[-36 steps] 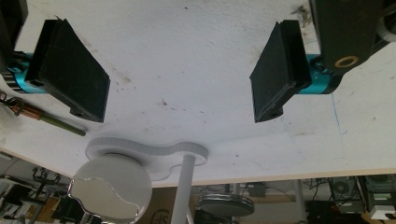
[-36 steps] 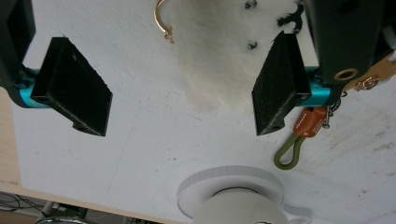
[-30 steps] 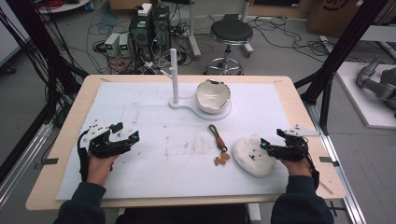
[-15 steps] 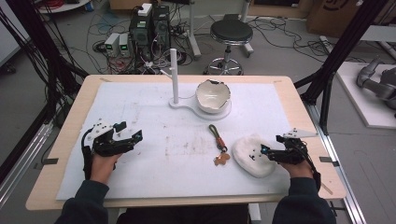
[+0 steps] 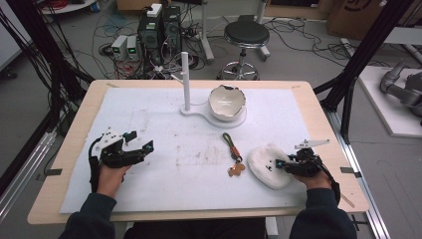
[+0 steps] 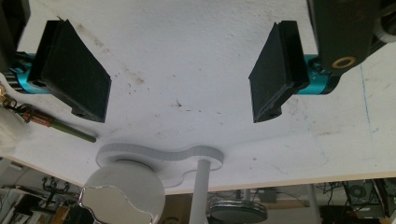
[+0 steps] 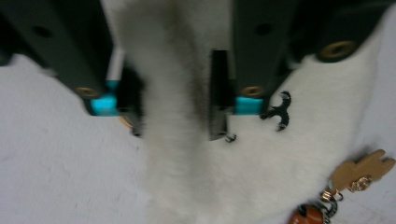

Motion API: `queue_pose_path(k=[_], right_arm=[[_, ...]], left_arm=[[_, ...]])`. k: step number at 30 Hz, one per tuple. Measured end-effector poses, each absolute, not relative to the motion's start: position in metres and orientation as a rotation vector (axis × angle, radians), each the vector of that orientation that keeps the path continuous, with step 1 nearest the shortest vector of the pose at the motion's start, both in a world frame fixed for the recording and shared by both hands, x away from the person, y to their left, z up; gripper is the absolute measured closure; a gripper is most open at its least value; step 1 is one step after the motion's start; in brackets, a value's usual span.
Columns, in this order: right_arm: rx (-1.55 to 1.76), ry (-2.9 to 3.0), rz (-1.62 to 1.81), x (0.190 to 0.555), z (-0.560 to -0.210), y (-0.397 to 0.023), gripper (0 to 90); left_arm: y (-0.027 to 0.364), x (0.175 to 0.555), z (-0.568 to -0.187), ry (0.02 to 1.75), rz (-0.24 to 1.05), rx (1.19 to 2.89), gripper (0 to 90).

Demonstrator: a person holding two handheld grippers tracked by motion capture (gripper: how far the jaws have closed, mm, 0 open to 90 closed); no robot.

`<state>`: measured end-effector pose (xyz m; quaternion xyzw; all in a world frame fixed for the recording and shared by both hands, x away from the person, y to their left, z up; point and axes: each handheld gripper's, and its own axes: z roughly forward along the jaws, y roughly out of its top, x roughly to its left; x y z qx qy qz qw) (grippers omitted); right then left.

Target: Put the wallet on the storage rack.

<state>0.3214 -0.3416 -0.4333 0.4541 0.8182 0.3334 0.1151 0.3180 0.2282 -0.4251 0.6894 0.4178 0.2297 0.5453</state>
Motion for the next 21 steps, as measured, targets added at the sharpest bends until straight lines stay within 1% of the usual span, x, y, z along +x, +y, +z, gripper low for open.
queue_pose_path(k=[1,2,3,6,7,11,19,21], right_arm=[[1.298,2.385,0.975,0.320,-0.430,-0.341,75.9],[1.298,2.385,0.975,0.320,-0.430,-0.341,75.9],[1.240,2.357,1.016,0.317,-0.422,-0.339,79.2],[1.204,2.324,1.090,0.315,-0.416,-0.338,79.7],[1.172,2.280,1.178,0.313,-0.409,-0.337,79.8],[1.091,2.246,1.288,0.309,-0.400,-0.330,79.9],[0.953,2.253,1.425,0.306,-0.388,-0.304,79.8],[0.907,2.284,1.450,0.307,-0.387,-0.287,79.8]], left_arm=[[0.228,0.317,-0.425,0.990,0.542,1.637,21.0],[0.228,0.317,-0.425,0.990,0.542,1.637,22.1],[0.228,0.316,-0.425,0.981,0.529,1.638,25.4],[0.227,0.315,-0.425,0.980,0.516,1.636,27.2],[0.225,0.314,-0.424,0.965,0.497,1.637,28.3],[0.216,0.311,-0.420,0.920,0.462,1.641,28.5],[0.196,0.308,-0.417,0.839,0.381,1.656,28.5],[0.185,0.307,-0.416,0.805,0.340,1.673,28.5]])
